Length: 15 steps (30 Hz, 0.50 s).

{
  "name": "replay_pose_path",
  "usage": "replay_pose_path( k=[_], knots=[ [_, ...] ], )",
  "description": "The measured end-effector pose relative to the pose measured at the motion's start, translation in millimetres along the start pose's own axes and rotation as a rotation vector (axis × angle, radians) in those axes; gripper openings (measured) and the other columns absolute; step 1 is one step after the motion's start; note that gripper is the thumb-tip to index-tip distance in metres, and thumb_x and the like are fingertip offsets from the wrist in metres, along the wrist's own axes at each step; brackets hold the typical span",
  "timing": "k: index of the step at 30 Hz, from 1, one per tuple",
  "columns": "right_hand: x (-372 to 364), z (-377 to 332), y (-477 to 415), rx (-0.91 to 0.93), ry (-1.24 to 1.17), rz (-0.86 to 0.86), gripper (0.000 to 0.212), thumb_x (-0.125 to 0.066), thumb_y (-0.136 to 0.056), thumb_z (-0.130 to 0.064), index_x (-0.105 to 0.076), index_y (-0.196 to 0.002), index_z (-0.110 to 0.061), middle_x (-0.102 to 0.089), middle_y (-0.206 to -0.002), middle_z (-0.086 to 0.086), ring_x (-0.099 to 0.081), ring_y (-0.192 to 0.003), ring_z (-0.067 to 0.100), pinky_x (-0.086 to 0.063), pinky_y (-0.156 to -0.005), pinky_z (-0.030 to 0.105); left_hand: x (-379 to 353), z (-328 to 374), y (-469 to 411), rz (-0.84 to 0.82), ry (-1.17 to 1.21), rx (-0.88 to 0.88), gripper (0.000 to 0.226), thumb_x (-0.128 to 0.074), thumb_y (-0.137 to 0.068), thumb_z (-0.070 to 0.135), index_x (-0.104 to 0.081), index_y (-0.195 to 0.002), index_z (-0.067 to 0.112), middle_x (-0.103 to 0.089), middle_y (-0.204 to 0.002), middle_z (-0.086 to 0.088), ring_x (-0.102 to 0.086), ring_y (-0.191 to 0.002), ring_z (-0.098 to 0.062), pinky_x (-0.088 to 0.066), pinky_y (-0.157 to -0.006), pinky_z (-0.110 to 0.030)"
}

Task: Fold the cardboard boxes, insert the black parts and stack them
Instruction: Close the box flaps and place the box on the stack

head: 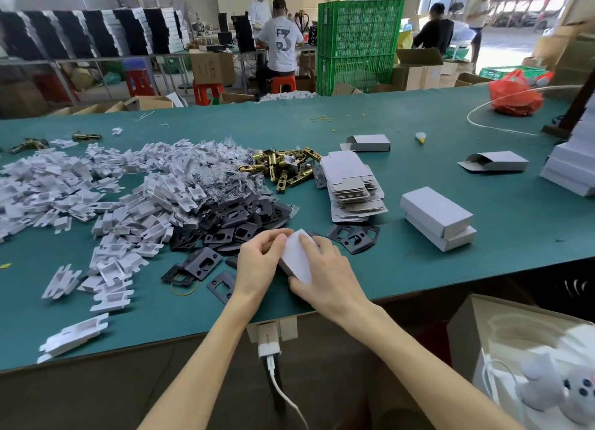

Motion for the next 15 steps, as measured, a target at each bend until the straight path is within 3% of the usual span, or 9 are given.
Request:
replay_pose_path(
  k=[3, 7, 11, 15],
  knots=[
    [14.9, 4.1, 4.4, 0.036, -0.041, 0.04, 0.077, -0.066, -0.088, -0.037, -0.032, -0.154, -0.016, -0.039, -0.15, 0.009, -0.043, -0.131, 0.031, -0.041, -0.106, 0.043, -0.9, -4.1, 3.6, -0.022, 0.017, -0.042, 0.021, -0.056, -0.107, 0.021, -0.077, -0.11, 0.023, -0.079, -0.103, 0.005, -0.07, -0.096, -0.01, -0.052, -0.08, -0.02],
    [66.1, 26.4, -7.2, 0.033, 0.062, 0.131, 0.071, -0.068, -0.089, -0.037, -0.039, -0.149, -0.013, -0.044, -0.146, 0.015, -0.047, -0.127, 0.036, -0.045, -0.103, 0.045, -2.6, -6.5, 2.2, -0.028, 0.133, 0.0, 0.033, -0.045, -0.112, 0.028, -0.075, -0.114, 0.014, -0.079, -0.111, -0.001, -0.073, -0.11, -0.017, -0.055, -0.099, -0.029],
    [122.9, 76.0, -26.7, -0.146, 0.209, 0.179, 0.062, -0.066, -0.089, -0.034, -0.043, -0.142, -0.013, -0.048, -0.138, 0.018, -0.052, -0.118, 0.04, -0.047, -0.095, 0.049, -3.5, -5.4, 2.7, -0.042, 0.072, -0.019, 0.031, -0.046, -0.112, 0.02, -0.075, -0.113, 0.01, -0.08, -0.109, 0.0, -0.075, -0.107, -0.017, -0.054, -0.103, -0.037],
    [146.3, 129.3, -34.3, -0.343, 0.334, 0.12, 0.047, -0.064, -0.089, -0.034, -0.048, -0.126, -0.011, -0.052, -0.126, 0.017, -0.052, -0.112, 0.041, -0.046, -0.093, 0.05, -4.8, -2.4, 1.4, -0.037, 0.029, -0.024, 0.027, -0.048, -0.11, 0.015, -0.075, -0.11, 0.01, -0.08, -0.105, 0.001, -0.075, -0.103, -0.015, -0.055, -0.103, -0.037]
  ],
)
Point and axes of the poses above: each hand's wrist, its own y-axis away from the middle knuckle, its own x-axis out of the back of the hand, z = x × y, the point moved 5 cm from there along -y, towards the middle knuckle
